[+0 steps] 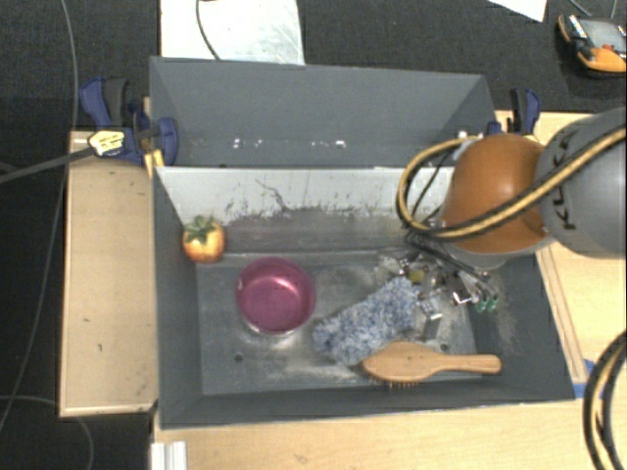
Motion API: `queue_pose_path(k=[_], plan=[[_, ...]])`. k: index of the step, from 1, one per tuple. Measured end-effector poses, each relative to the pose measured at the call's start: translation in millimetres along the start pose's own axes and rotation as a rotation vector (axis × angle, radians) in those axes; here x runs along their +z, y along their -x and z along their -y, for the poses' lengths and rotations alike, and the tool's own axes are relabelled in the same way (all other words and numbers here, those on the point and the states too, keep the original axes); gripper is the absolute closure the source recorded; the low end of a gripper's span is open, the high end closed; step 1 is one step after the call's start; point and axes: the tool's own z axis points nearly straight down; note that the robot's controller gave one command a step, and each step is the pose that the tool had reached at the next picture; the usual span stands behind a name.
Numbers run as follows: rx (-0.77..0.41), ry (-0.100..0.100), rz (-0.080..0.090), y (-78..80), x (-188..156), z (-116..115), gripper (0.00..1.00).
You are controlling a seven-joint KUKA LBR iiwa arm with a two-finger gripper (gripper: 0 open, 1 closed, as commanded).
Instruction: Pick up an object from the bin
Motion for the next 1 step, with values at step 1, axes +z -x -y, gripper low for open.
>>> queue_pose_path(k=[1], plan=[[-0.138,-0.002,0.005,17.9,-11.8,-33.5,0.0]])
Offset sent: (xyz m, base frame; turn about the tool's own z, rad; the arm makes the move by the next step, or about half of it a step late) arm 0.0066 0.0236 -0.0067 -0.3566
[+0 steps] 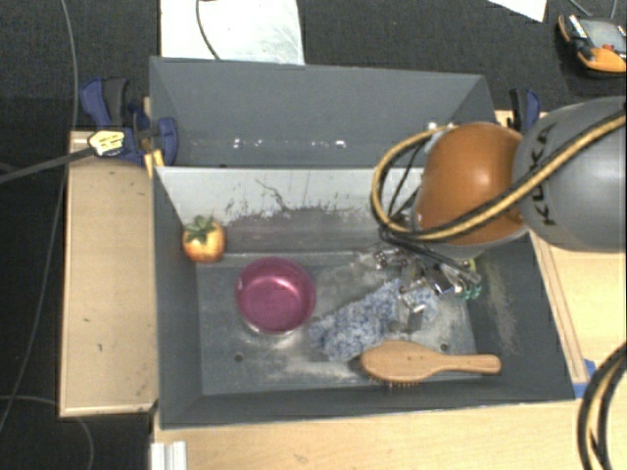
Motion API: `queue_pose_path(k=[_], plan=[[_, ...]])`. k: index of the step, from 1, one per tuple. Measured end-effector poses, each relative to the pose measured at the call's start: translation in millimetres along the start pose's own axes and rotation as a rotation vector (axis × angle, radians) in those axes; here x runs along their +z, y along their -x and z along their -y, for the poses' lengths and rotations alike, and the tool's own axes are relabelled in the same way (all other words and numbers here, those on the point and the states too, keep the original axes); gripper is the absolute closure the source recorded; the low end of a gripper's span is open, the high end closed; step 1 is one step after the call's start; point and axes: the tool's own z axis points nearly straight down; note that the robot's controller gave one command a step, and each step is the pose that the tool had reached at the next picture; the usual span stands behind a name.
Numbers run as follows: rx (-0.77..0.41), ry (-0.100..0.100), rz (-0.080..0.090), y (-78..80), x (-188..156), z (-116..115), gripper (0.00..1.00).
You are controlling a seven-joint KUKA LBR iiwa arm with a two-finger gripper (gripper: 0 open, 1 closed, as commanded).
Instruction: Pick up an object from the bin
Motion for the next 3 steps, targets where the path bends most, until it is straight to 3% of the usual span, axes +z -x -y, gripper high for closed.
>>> queue_pose_path(k=[1,2,3], plan=[[-0.216,0.005,-0.009,-6.3,18.3,12.0,0.0],[-0.346,0.001,-0.002,-11.9,61.3,22.9,0.0],[-0.429,0.001,0.003,-10.3,60.2,37.6,1.0]])
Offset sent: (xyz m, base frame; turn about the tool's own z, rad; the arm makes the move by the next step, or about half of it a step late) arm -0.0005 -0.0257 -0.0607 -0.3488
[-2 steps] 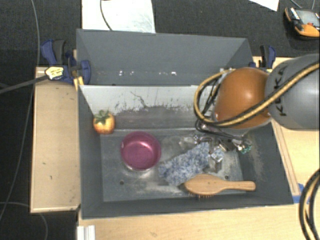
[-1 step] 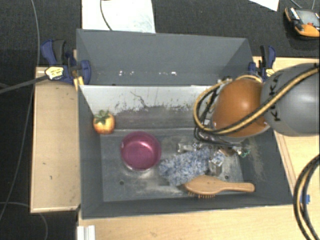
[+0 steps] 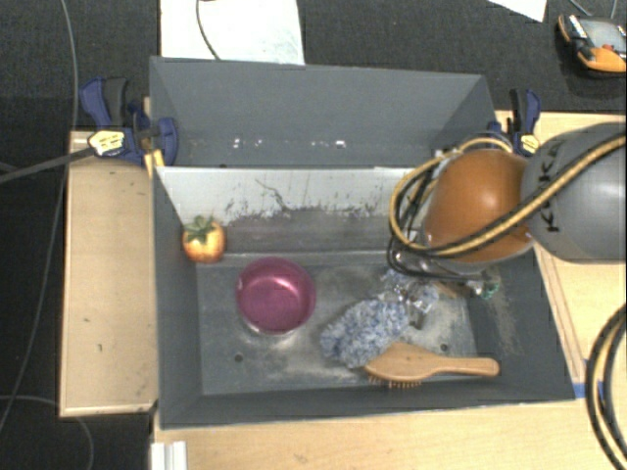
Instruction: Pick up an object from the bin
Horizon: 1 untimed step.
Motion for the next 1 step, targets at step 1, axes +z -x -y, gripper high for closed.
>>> queue_pose_path(k=[1], plan=[[0.001,0.0,0.0,0.0,-0.4,-0.2,1.0]])
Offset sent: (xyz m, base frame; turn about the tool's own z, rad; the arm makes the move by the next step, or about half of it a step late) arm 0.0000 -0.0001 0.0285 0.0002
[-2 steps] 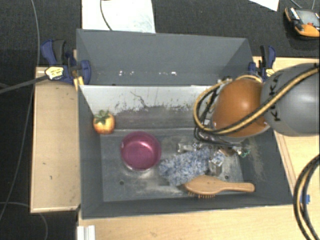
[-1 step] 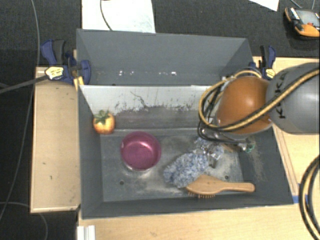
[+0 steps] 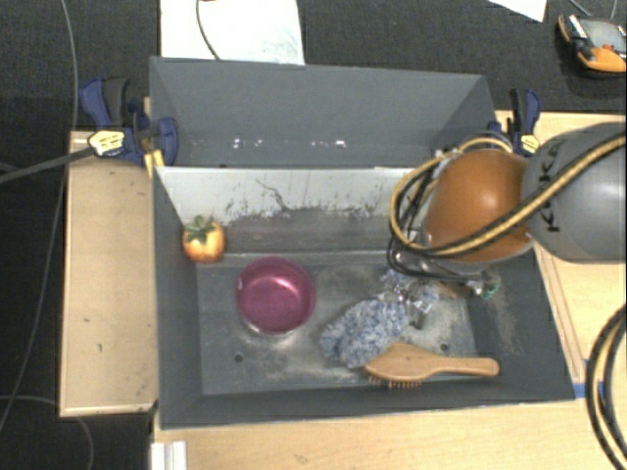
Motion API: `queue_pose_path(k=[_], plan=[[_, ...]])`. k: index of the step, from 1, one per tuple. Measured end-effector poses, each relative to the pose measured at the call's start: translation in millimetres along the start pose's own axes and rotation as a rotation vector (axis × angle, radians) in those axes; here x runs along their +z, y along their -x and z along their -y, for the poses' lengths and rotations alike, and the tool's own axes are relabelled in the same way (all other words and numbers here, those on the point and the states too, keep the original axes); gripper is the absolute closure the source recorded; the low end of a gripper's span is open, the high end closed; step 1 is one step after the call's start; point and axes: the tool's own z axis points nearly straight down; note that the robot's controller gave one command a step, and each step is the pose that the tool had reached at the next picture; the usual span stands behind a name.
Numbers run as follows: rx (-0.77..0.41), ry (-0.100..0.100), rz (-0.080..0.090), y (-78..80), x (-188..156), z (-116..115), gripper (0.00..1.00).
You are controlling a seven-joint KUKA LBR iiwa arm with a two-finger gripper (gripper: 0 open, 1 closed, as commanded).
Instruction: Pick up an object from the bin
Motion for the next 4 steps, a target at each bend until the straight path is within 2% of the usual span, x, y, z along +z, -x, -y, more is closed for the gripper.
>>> queue_pose_path(k=[2,3,4], plan=[[0.004,-0.003,0.003,1.0,-31.9,0.6,1.0],[0.006,-0.004,0.006,1.6,-35.5,0.7,1.0],[0.009,0.002,0.002,0.8,-49.8,-0.9,1.0]])
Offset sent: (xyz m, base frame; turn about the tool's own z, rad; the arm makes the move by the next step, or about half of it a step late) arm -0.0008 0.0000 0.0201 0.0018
